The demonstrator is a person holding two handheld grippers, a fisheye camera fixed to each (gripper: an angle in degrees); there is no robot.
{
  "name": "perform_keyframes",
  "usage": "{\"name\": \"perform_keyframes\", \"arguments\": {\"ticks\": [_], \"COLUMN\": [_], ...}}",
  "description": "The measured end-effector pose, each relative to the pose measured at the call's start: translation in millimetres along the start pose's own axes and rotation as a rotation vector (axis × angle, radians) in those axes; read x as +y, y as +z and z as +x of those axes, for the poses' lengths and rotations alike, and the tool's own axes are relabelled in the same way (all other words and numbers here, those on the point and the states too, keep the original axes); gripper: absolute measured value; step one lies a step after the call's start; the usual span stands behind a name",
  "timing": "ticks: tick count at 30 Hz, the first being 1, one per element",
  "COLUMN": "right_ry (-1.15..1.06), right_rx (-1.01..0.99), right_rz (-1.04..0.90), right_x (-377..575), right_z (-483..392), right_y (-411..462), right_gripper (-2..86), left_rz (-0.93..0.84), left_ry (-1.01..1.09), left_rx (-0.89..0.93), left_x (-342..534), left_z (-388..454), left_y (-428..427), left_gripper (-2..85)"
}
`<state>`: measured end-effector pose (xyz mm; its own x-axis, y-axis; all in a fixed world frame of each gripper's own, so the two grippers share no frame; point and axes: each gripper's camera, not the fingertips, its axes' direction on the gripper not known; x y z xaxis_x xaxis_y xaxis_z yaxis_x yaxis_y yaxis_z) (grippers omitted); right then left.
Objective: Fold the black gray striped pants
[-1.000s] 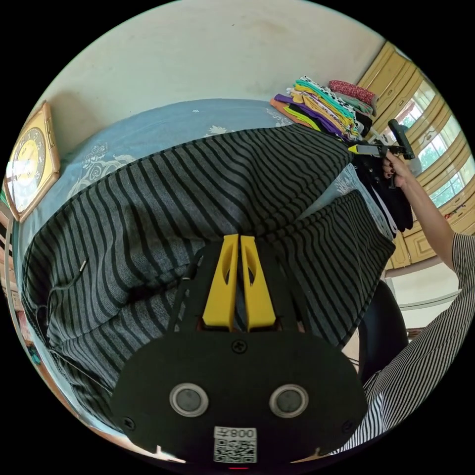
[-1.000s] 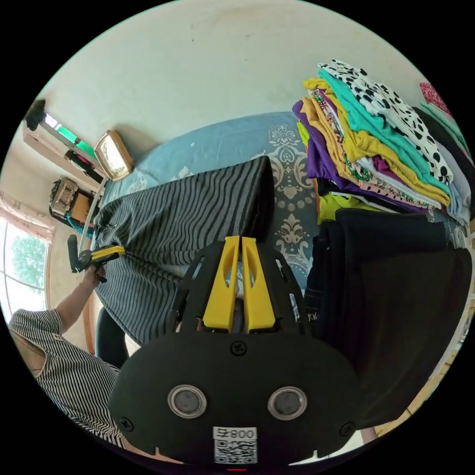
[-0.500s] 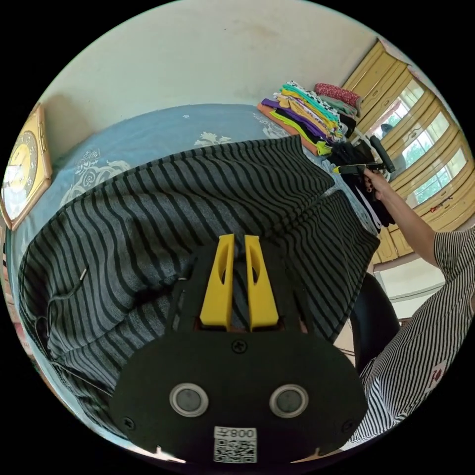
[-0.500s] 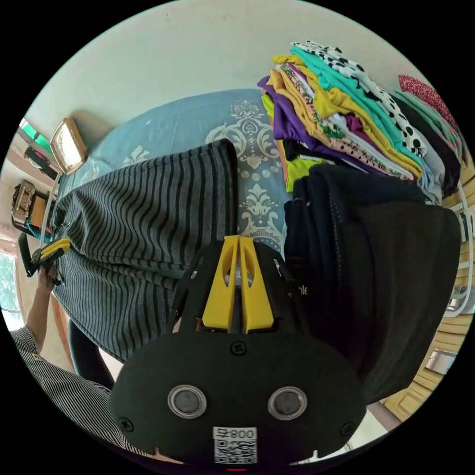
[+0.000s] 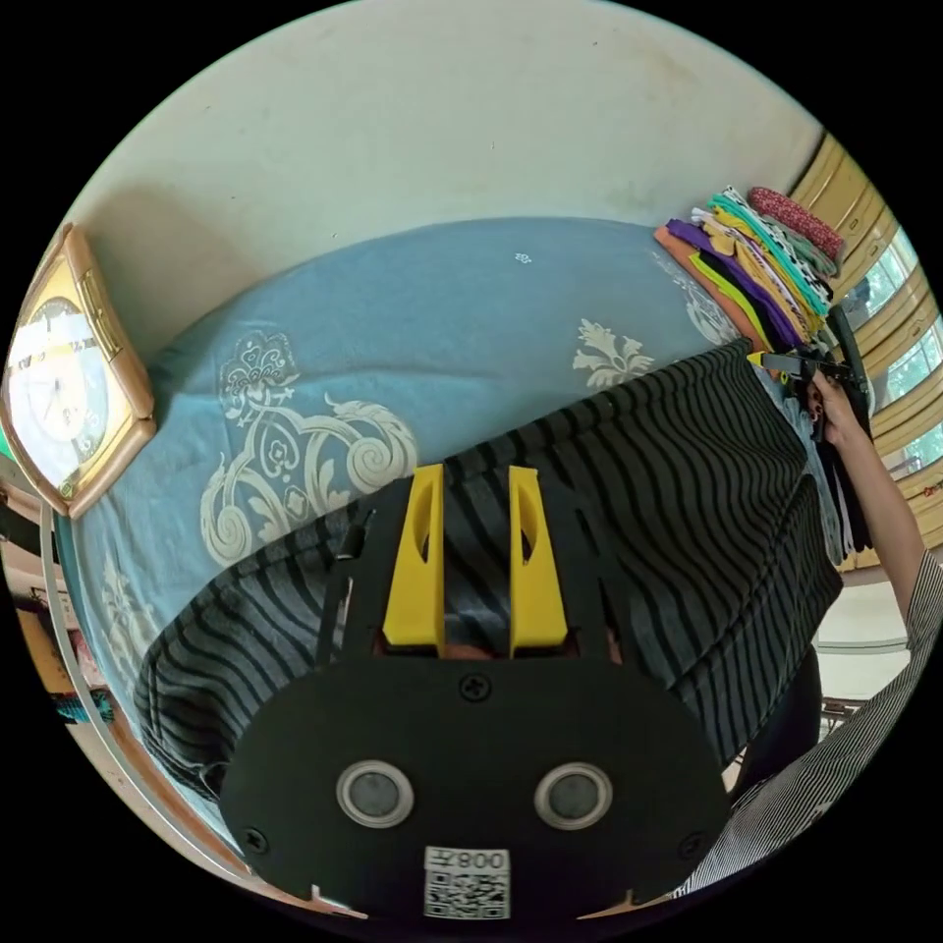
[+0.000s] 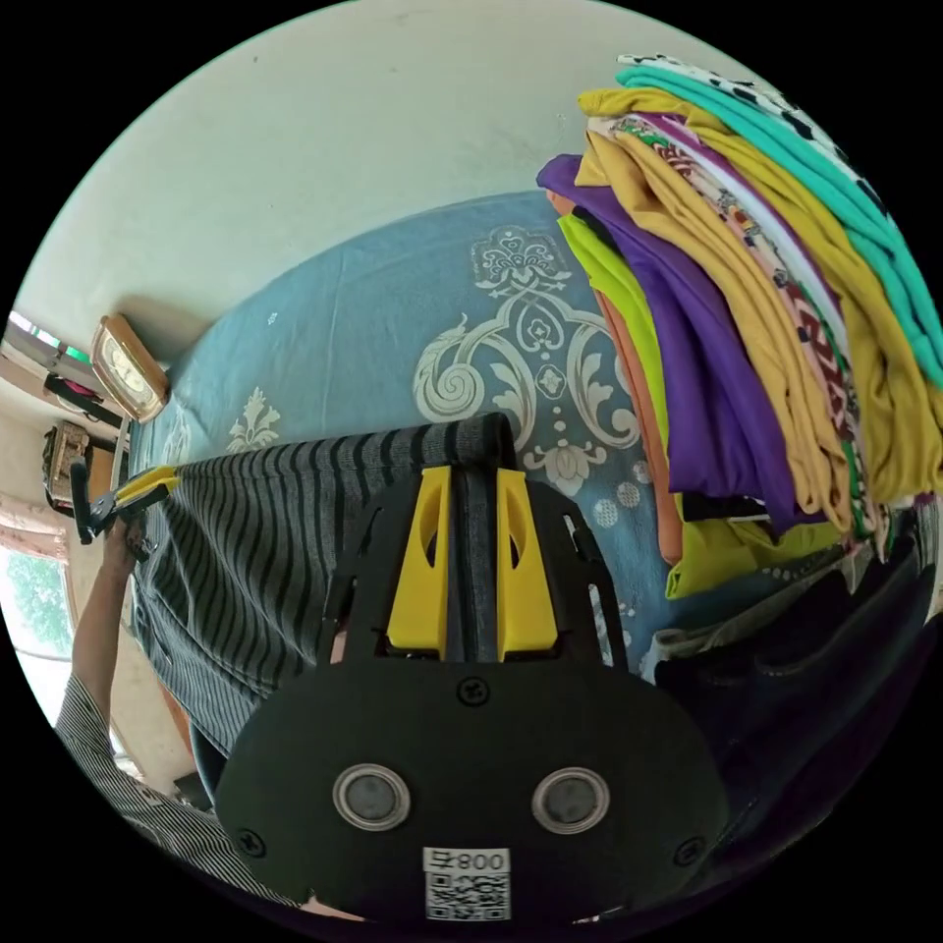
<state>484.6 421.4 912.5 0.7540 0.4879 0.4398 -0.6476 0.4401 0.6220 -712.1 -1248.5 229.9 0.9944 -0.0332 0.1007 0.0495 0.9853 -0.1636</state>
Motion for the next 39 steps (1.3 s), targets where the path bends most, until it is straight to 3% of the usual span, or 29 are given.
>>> {"name": "perform_keyframes", "arguments": {"ticks": [3, 10, 20, 23, 26, 28, 33, 36, 38, 39], "right_ry": [0.040, 0.050, -0.037, -0.043, 0.044, 0.043, -0.202, -0.397, -0.510, -0.508], "right_rx": [-0.026, -0.105, -0.027, 0.036, -0.038, -0.026, -0.015, -0.059, 0.082, 0.145], "right_rz": [0.002, 0.006, 0.119, 0.002, 0.044, 0.071, 0.142, 0.104, -0.040, -0.075], "right_x": [-6, -4, -10, -14, -9, -6, 30, 81, 107, 109], "right_z": [3, 5, -44, -57, -58, -66, -146, -218, -263, -268], "right_y": [13, 12, -27, 2, 1, -10, -51, -47, -10, 2], "right_gripper": [6.3, 0.8, 0.3, 0.3, 0.3, 0.2, 0.1, 0.0, -0.2, -0.2], "left_rz": [-0.085, -0.024, 0.269, 0.171, -0.022, 0.039, 0.190, 0.222, 0.187, 0.082], "left_ry": [0.010, -0.012, -0.027, -0.024, -0.020, -0.028, -0.074, -0.119, -0.148, -0.154], "left_rx": [-0.030, -0.021, 0.010, 0.047, -0.007, -0.029, 0.172, 0.184, 0.200, 0.191], "left_x": [-11, 8, 49, 59, 81, 102, 181, 247, 285, 305], "left_z": [4, 11, 14, 19, 31, 35, 32, 32, 31, 30], "left_y": [38, 48, -9, 28, 84, 85, 52, 40, 48, 60], "left_gripper": [8.0, 0.7, 0.0, 0.0, 0.1, 0.1, 0.1, 0.1, 0.1, 0.1]}}
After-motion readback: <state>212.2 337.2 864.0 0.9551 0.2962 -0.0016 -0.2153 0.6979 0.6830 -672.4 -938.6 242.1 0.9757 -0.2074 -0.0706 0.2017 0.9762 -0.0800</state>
